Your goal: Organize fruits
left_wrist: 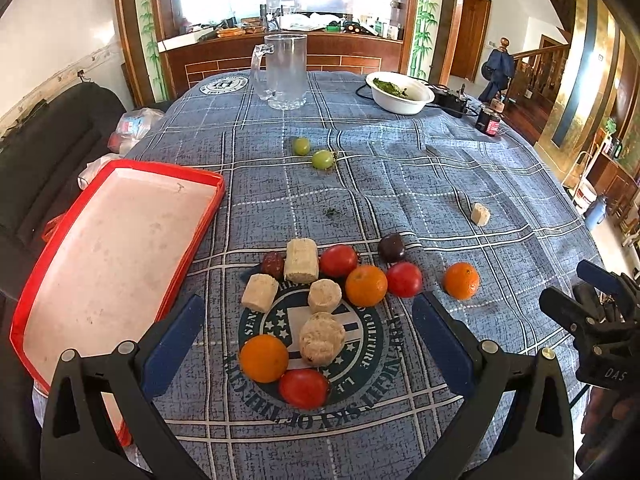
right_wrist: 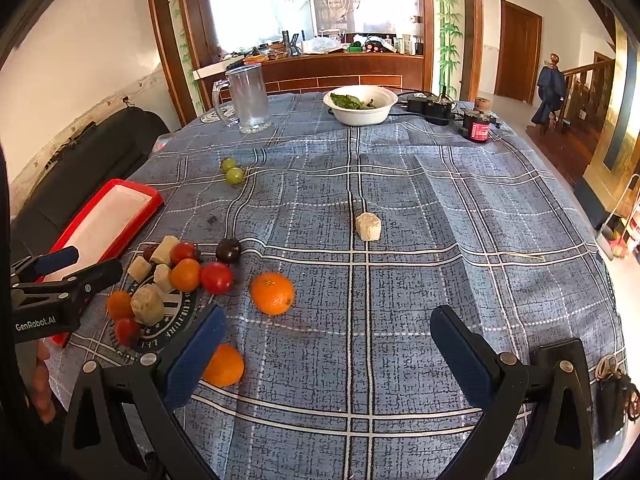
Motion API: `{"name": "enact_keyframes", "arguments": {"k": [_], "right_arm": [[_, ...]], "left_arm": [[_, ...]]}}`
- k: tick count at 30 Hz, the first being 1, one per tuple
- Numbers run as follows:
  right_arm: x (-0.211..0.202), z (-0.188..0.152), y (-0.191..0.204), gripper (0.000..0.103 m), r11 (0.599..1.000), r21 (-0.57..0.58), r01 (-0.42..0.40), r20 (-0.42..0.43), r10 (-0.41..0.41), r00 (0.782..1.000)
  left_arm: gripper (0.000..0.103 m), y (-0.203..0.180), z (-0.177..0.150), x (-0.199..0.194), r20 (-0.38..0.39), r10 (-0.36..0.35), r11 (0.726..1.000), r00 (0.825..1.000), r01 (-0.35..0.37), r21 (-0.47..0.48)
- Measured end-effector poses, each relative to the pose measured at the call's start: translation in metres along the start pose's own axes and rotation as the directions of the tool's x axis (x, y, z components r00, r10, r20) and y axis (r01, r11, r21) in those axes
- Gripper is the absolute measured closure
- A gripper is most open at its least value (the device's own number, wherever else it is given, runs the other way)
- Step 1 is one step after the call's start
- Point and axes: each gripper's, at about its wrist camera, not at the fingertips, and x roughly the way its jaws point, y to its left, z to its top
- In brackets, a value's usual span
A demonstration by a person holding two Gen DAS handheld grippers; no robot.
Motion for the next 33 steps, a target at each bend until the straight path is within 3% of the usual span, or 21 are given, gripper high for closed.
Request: {"name": "enact_keyframes", "arguments": {"k": [14, 23, 27, 30, 33], "right_arm": [[-0.003, -0.002, 0.011, 0.0, 1.0, -0.023, -0.015, 0.003, 0.015, 1.0], [0.001, -0.005, 0.02, 0.001, 0.997, -0.053, -0.055, -0.04, 0.053, 0.998], [0.009, -0.009, 0.029, 0.008, 0.987, -0.07, -0.147, -0.111, 0.138, 0.984], [0.013, -0.013, 0.042, 0.024, 0.971, -0.109, -0.212, -0.158, 0.194, 0.968], [0.017, -0.017, 0.053, 0.034, 0.958, -0.133, -0.255, -0.195, 0.227, 0.954]], "left_arm": [[0.0, 0.005, -0.004, -0.003, -0.008, -0.005, 1.0, 1.0, 0.005, 0.002], [0.0, 0.028, -0.018, -0.006, -0.059, -0.068, 0.997, 0.996, 0.066, -0.038], [0.0, 0.038, -0.024, -0.004, -0.089, -0.104, 0.993, 0.991, 0.099, -0.062], [0.0, 0.044, -0.028, -0.003, -0.095, -0.127, 0.99, 0.987, 0.12, -0.077], [0.014, 0.045, -0.031, 0.002, -0.118, -0.138, 0.989, 0.983, 0.131, -0.068]]}}
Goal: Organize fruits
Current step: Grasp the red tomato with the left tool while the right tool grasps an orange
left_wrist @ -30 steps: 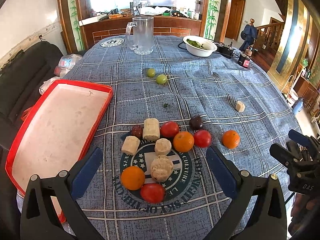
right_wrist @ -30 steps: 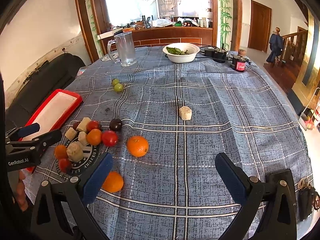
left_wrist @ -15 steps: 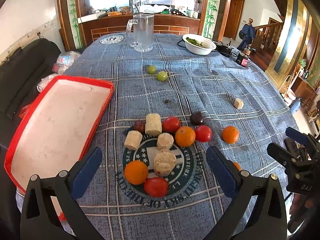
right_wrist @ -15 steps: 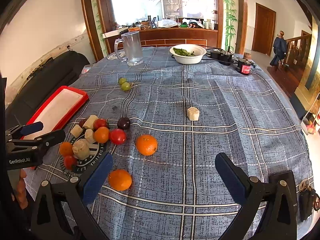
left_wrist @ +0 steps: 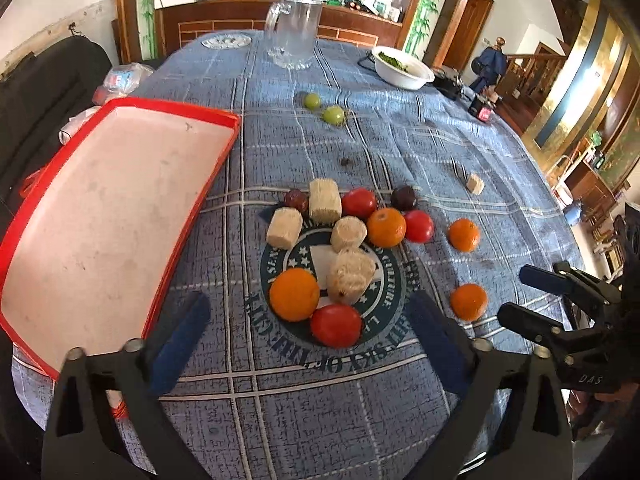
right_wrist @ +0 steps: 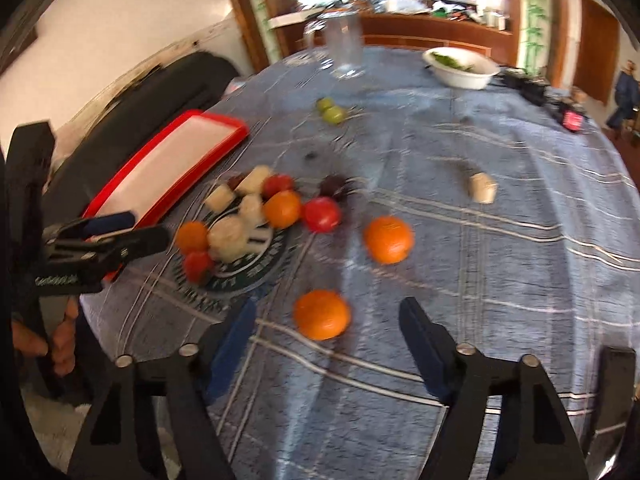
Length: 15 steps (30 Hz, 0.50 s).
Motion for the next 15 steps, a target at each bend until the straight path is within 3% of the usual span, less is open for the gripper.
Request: {"name": "enact_keyframes", "arguments": {"k": [3, 9, 15], "right_arm": [[0.011, -0.002, 0.007, 0.044, 1.0, -0.013, -0.013, -0.039, 0.012, 0.999], [0.025, -0.001, 0.004, 0.046, 1.0, 0.019, -0.004, -0.074, 0.005, 0.997], [0.038, 0.002, -0.001, 0.057, 0.999, 0.043, 0.0, -0.115, 0.005, 0.993]], "left_arm": [[0.021, -0.001, -0.003, 0.006, -0.042, -0.037, 0.999, 0.998, 0.037, 0.013], [0.044, -0.006, -0.012, 0.021, -0.126, -0.088, 0.996, 0.988, 0.092, 0.022], [0.051, -0.009, -0.014, 0.033, -0.156, -0.097, 0.995, 0.983, 0.101, 0.018]]}}
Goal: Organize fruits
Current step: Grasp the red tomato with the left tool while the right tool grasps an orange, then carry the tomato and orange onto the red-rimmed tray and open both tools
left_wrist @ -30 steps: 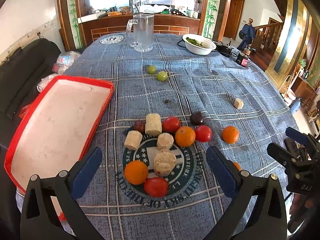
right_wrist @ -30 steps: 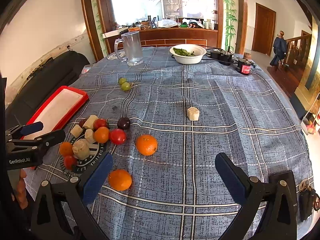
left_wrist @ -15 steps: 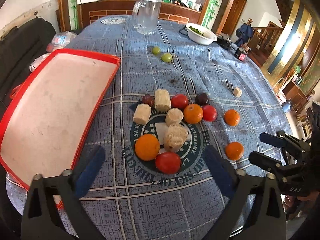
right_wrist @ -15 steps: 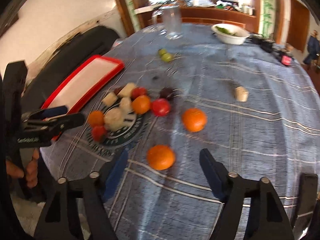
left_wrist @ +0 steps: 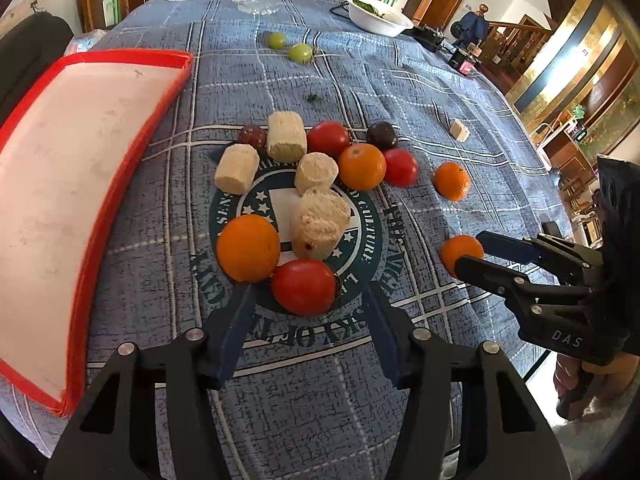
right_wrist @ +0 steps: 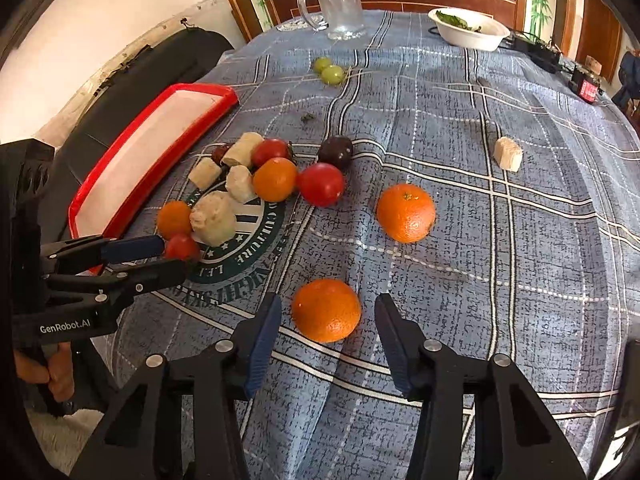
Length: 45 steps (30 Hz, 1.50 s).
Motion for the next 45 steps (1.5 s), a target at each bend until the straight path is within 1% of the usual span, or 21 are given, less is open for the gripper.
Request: {"name": "enact_keyframes", "arguments": {"k": [2, 4, 6, 7, 10, 15, 19, 25, 26, 27, 28, 32, 34, 39, 43, 45], "right_arm": [[0.005, 0.0, 0.002, 0.062, 1.0, -0.01, 0.002, -0.013, -0.003, 1.0], [0.009, 0.0, 0.003, 0.064, 1.0, -0.027, 0.011, -0.024, -0.012, 1.0], [0.011, 0.0, 0.004, 0.065, 0.999, -0.037, 0.02, -0.029, -0.021, 0.999], [0.01, -0.001, 0.004, 0.065, 0.999, -0.04, 0.02, -0.03, -0.021, 0.999], [0.009, -0.002, 0.004, 0.066, 0.998, -0.051, 0.021, -0.029, -0.022, 0.999], [0.005, -0.001, 0.007, 0.066, 0.997, -0.07, 0.018, -0.016, -0.02, 1.0], [0.003, 0.0, 0.01, 0.066, 0.997, -0.082, 0.014, -0.012, -0.015, 1.0], [0.002, -0.001, 0.009, 0.066, 0.996, -0.083, 0.015, -0.012, -0.016, 1.0], [0.001, -0.001, 0.009, 0.066, 0.996, -0.083, 0.014, -0.011, -0.015, 1.0], [0.0, -0.001, 0.008, 0.066, 0.996, -0.084, 0.016, -0.009, -0.017, 1.0], [0.0, -0.001, 0.008, 0.066, 0.996, -0.085, 0.016, -0.007, -0.017, 1.0], [-0.005, -0.001, 0.005, 0.066, 0.997, -0.072, 0.014, 0.003, -0.014, 1.0], [-0.009, -0.001, 0.004, 0.066, 0.998, -0.066, 0.013, 0.015, -0.012, 1.0], [-0.021, 0.006, 0.006, 0.066, 0.998, -0.064, 0.01, 0.06, -0.006, 0.998], [-0.024, 0.013, 0.014, 0.066, 0.997, -0.081, -0.003, 0.074, 0.009, 0.997], [-0.025, 0.017, 0.021, 0.066, 0.995, -0.099, -0.01, 0.078, 0.018, 0.997]], "left_arm": [[0.051, 0.001, 0.001, 0.003, 0.002, 0.003, 1.0, 1.0, -0.003, -0.001], [0.052, -0.001, 0.002, 0.003, 0.004, 0.002, 1.0, 1.0, -0.002, 0.004], [0.064, -0.004, 0.003, 0.004, 0.001, 0.015, 1.0, 1.0, -0.015, 0.013], [0.064, -0.004, 0.003, 0.004, 0.0, 0.025, 1.0, 1.0, -0.025, 0.018], [0.064, -0.003, 0.003, 0.002, -0.003, 0.019, 1.0, 1.0, -0.019, 0.002], [0.064, 0.0, -0.002, 0.002, -0.019, -0.01, 1.0, 1.0, 0.009, -0.026], [0.064, -0.001, 0.0, 0.004, -0.009, 0.001, 1.0, 1.0, -0.001, -0.027], [0.064, -0.003, 0.004, 0.015, -0.016, 0.037, 0.999, 0.999, -0.038, -0.021], [0.065, -0.006, 0.005, 0.016, -0.017, 0.042, 0.999, 0.999, -0.042, -0.011], [0.072, -0.007, 0.004, 0.017, -0.016, 0.046, 0.999, 0.999, -0.046, -0.001], [0.072, -0.009, 0.005, 0.017, -0.016, 0.048, 0.999, 0.999, -0.048, 0.008], [0.072, -0.007, 0.002, 0.013, -0.022, 0.004, 1.0, 1.0, -0.004, -0.008], [0.073, -0.006, 0.002, 0.009, -0.019, -0.006, 1.0, 1.0, 0.006, -0.009], [0.073, 0.001, 0.003, -0.012, 0.017, -0.029, 0.999, 0.999, 0.029, -0.031], [0.072, 0.012, 0.006, -0.032, 0.075, -0.024, 0.998, 0.997, 0.028, -0.063], [0.073, 0.023, 0.007, -0.043, 0.106, -0.015, 0.995, 0.994, 0.026, -0.1]]}}
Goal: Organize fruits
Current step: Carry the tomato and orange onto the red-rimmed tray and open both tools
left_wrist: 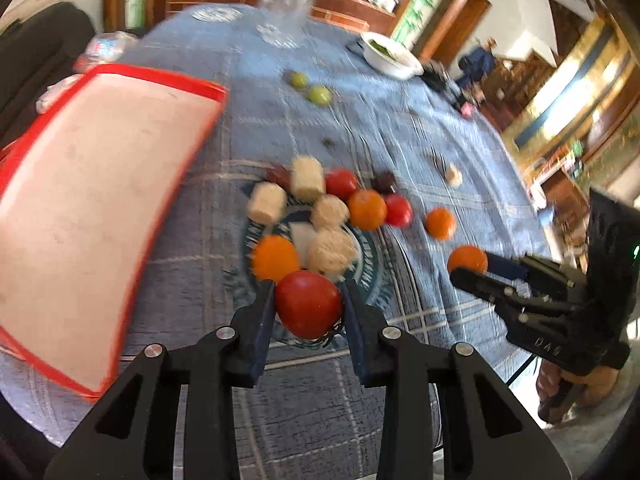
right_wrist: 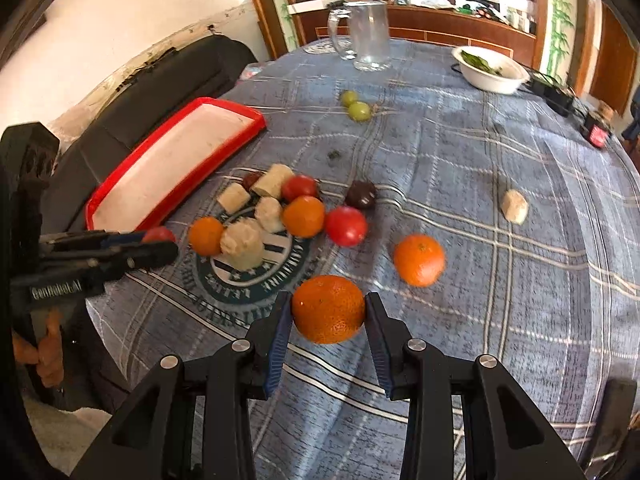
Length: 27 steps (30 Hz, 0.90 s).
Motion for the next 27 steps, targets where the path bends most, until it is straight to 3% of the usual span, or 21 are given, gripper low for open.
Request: {"name": "enact_keyframes", "arguments": {"k": [10, 17, 22, 25, 27], "right_arm": [[0.007, 0.035, 0.043, 0.066, 0.993, -0.085, -0.083, 0.023, 0.085, 0.996], [0.018, 0.048, 0.073, 0.066, 0.983, -0.128, -0.133, 0.015, 0.136, 0.991], [0.026, 0.051, 0.085, 0.066, 0.98, -0.142, -0.143, -0.001, 0.144, 0.99], [0.03, 0.054, 0.087, 0.066, 0.979, -0.141, -0.144, -0.003, 0.145, 0.989], [0.032, 0.059, 0.088, 0.066, 0.98, -0.141, -0.143, -0.001, 0.145, 0.989]], "left_arm": [[0.072, 0.069, 0.003, -0.037, 0.088, 0.1, 0.981, 0.991, -0.084, -0.173], [0.072, 0.114, -0.008, -0.021, 0.02, 0.187, 0.963, 0.982, -0.179, -0.201], [0.072, 0.109, -0.012, -0.004, -0.047, 0.127, 0.976, 0.991, -0.133, -0.172], [0.072, 0.093, -0.016, 0.0, -0.073, 0.02, 0.987, 0.997, -0.031, -0.157], [0.072, 0.079, -0.017, 0.002, -0.08, 0.006, 0.994, 0.997, -0.015, -0.108]]}}
